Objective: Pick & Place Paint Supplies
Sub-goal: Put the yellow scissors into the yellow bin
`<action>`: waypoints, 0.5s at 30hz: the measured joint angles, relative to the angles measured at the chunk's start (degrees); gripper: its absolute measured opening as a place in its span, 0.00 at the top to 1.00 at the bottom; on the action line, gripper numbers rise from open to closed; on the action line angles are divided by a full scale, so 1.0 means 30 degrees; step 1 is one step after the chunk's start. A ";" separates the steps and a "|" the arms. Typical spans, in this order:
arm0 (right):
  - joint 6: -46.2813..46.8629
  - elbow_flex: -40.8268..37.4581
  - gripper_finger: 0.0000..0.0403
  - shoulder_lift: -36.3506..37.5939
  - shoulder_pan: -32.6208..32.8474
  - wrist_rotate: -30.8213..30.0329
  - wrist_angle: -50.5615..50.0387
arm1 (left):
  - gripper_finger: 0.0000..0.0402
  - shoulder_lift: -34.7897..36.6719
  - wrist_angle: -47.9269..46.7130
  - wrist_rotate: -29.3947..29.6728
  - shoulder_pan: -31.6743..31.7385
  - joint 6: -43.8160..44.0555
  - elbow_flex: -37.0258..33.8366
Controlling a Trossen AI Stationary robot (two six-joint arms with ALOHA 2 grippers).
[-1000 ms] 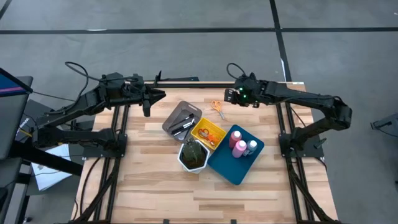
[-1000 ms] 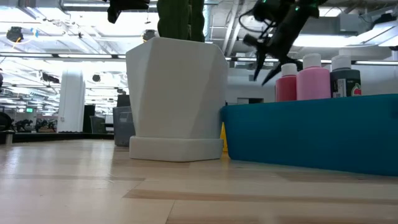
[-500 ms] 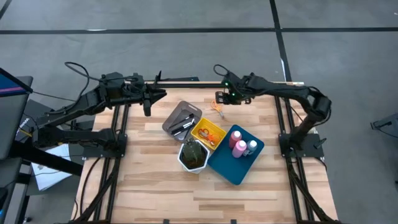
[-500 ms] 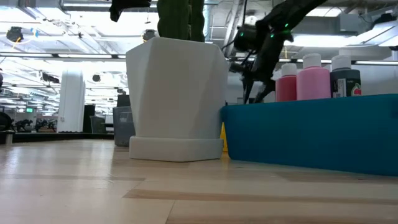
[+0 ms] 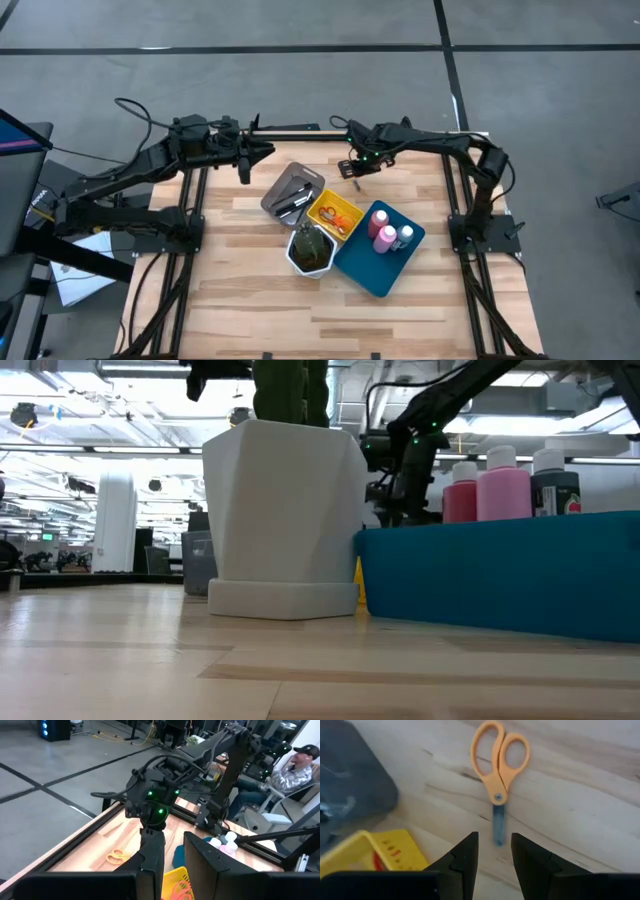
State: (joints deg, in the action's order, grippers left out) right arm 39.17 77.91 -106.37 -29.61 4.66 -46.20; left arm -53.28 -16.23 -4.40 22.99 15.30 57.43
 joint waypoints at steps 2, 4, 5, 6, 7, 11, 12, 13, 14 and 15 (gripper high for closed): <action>-0.0401 0.0286 0.72 -0.0292 0.0135 0.0004 0.0033 | 0.83 -0.0138 0.0014 -0.0031 -0.0004 0.0136 0.0000; -0.0702 0.0530 0.72 -0.0440 0.0236 -0.0006 -0.0008 | 0.83 -0.0223 -0.0011 -0.0037 -0.0049 0.0149 0.0000; -0.0768 0.0681 0.72 -0.0565 0.0243 -0.0005 0.0041 | 0.83 -0.0223 -0.0037 -0.0031 -0.0062 0.0156 0.0000; -0.0783 0.0692 0.72 -0.0631 0.0236 -0.0005 0.0040 | 0.83 -0.0237 0.0024 -0.0038 -0.0069 0.0163 0.0000; -0.0920 0.0665 0.72 -0.0641 0.0236 -0.0019 -0.0237 | 0.83 -0.0251 0.0041 -0.0051 -0.0084 0.0237 0.0000; -0.1150 0.0566 0.72 -0.0627 0.0236 -0.0171 -0.0120 | 0.83 -0.0259 -0.0005 -0.0045 -0.0250 0.0842 0.0000; -0.1233 0.0528 0.72 -0.0631 0.0236 -0.0265 -0.0214 | 0.83 -0.0259 -0.0005 -0.0040 -0.0343 0.0905 0.0000; -0.1339 0.0525 0.72 -0.0657 0.0236 -0.0432 -0.0223 | 0.83 -0.0259 -0.0007 -0.0045 -0.0423 0.0912 0.0000; -0.1485 0.0546 0.72 -0.0759 0.0236 -0.0579 -0.0134 | 0.83 -0.0259 -0.0007 -0.0045 -0.0481 0.0906 0.0000; -0.1587 0.0578 0.72 -0.0899 0.0230 -0.0567 -0.0052 | 0.83 -0.0259 0.0000 -0.0045 -0.0561 0.0906 0.0000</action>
State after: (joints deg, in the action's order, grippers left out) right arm 34.41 79.64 -109.06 -28.92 2.96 -46.36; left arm -54.06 -16.23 -4.54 21.31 18.02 57.43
